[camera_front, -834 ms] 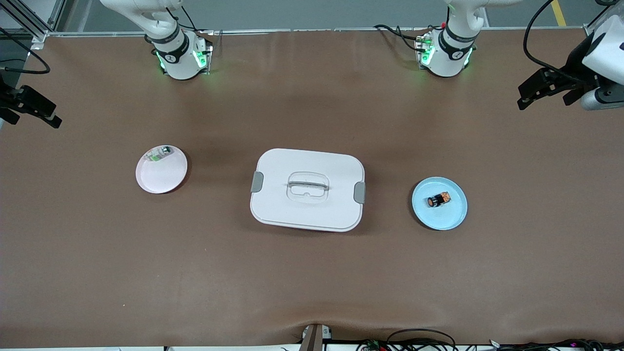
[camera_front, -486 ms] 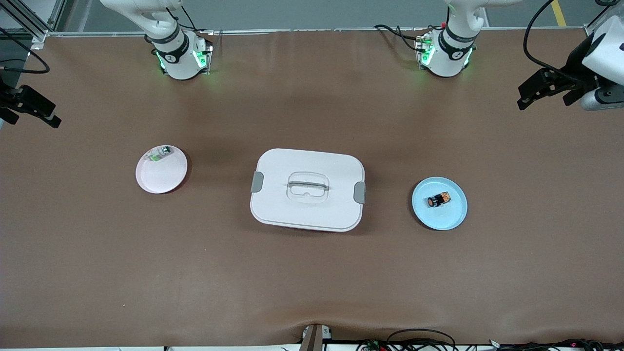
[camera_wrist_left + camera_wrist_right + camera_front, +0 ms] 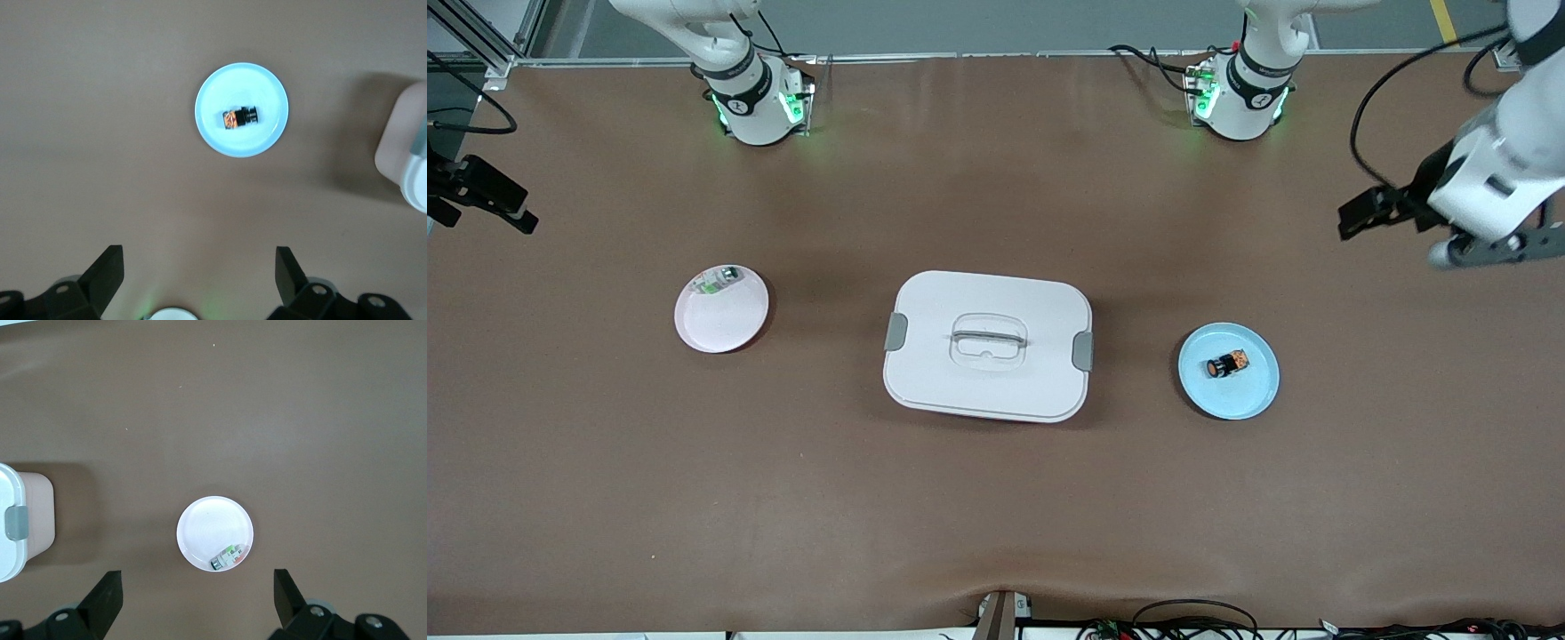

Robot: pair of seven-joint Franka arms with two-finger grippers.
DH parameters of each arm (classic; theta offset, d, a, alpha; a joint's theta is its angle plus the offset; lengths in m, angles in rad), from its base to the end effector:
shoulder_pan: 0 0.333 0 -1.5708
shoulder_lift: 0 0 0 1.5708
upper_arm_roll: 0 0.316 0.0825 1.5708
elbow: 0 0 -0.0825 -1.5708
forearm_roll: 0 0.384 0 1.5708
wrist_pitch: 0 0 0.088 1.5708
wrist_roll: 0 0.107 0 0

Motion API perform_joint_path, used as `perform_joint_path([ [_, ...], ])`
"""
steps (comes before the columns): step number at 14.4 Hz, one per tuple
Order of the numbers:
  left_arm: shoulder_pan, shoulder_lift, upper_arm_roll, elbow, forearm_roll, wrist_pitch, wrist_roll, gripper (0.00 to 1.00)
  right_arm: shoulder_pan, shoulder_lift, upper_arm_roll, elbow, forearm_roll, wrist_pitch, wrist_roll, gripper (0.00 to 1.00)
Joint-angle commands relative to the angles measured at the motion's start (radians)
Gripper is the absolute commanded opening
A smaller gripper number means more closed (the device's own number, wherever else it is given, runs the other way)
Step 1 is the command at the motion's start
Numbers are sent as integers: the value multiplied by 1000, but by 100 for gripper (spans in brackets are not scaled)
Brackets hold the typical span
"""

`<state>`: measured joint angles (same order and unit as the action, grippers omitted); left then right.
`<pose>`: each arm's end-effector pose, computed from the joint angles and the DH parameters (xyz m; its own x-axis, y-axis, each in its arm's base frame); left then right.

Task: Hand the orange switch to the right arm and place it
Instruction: 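Reach the left gripper down to the orange switch on the blue plate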

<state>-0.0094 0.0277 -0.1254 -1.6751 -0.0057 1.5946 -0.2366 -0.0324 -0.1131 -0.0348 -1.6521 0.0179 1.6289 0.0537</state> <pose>0.5536 -0.0749 0.5621 0.9890 0.1022 -0.1069 0.1010 -0.9947 -0.0164 0.5236 -0.0346 0.6523 0.9886 -0.1215 0.0884 -0.1196 -0.9925 -0.0266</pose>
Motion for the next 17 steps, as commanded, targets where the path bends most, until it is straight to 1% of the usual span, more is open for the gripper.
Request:
perform_joint_path([
  [1, -4, -29, -5, -184, -3, 183, -26, 100, -6, 26, 10, 28, -12, -14, -8, 100],
  [3, -8, -23, -20, -285, -5, 317, -78, 100, -4, 27, 12, 28, -10, -14, -8, 100],
  [5, -4, -11, -31, -406, -5, 497, -89, 100, 0, 29, 13, 26, -13, -24, -8, 100],
  [7, -3, 21, -31, -475, -5, 628, -99, 100, 6, 29, 15, 26, -15, -41, -9, 100],
  [9, -3, 69, -31, -499, -5, 717, -124, 100, 6, 29, 15, 23, -15, -44, -8, 100],
  [14, -6, 221, -31, -497, -5, 907, -182, 100, -1, 43, 15, 20, -15, -58, -6, 100],
  [17, -8, 291, -31, -494, -5, 988, -182, 100, 0, 43, 15, 20, -15, -57, -6, 100],
])
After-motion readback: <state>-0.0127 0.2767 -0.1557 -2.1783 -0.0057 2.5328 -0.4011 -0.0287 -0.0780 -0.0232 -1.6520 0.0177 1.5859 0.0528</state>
